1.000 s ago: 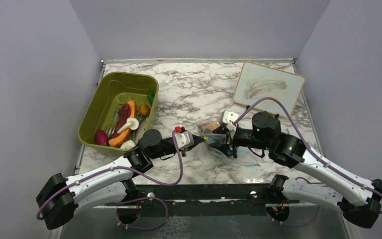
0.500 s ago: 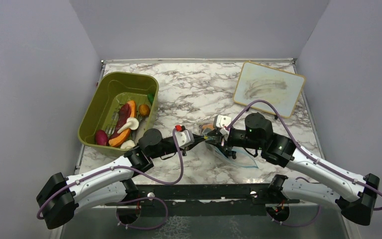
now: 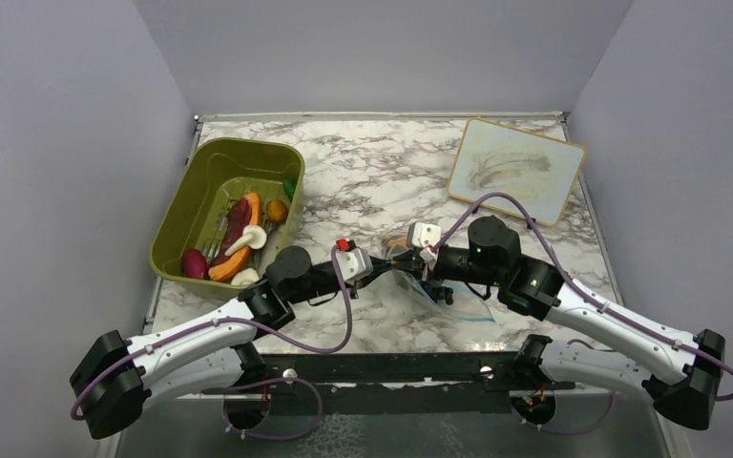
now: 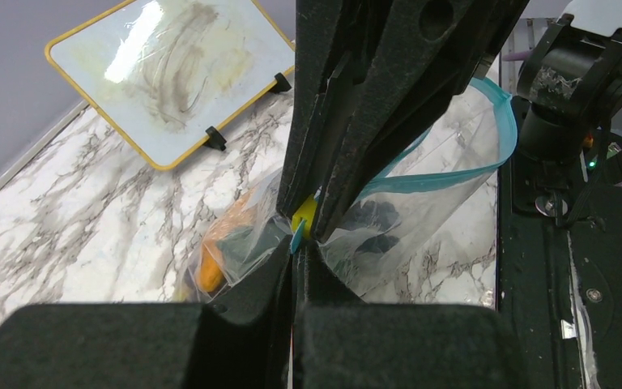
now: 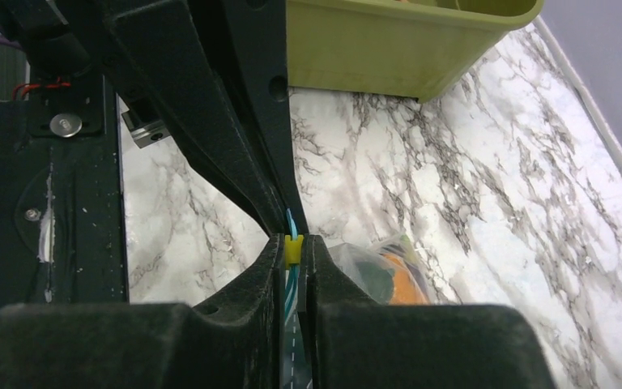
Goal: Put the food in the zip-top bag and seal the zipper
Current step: Zip the zipper food storage bag at the center of the board.
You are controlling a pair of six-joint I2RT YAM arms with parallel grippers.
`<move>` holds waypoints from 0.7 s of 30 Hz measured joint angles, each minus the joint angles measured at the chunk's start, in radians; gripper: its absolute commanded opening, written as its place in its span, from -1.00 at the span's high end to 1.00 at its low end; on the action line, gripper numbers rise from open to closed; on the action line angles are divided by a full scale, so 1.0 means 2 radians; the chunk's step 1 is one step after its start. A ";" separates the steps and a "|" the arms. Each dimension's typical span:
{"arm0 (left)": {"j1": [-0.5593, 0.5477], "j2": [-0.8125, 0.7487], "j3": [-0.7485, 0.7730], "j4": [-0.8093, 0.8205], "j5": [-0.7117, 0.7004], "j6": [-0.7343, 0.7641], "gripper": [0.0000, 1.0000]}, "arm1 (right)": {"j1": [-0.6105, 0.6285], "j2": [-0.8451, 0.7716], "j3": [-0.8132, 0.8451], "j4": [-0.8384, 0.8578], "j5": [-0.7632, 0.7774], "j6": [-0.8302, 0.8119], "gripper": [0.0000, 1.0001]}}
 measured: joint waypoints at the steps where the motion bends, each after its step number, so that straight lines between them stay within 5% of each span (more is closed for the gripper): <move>1: 0.000 0.000 0.000 0.000 0.000 0.000 1.00 | 0.000 0.000 0.000 0.000 0.000 -0.002 0.98; 21: 0.019 -0.037 0.000 -0.006 0.030 -0.013 1.00 | 0.003 -0.061 0.003 -0.069 0.006 -0.010 0.98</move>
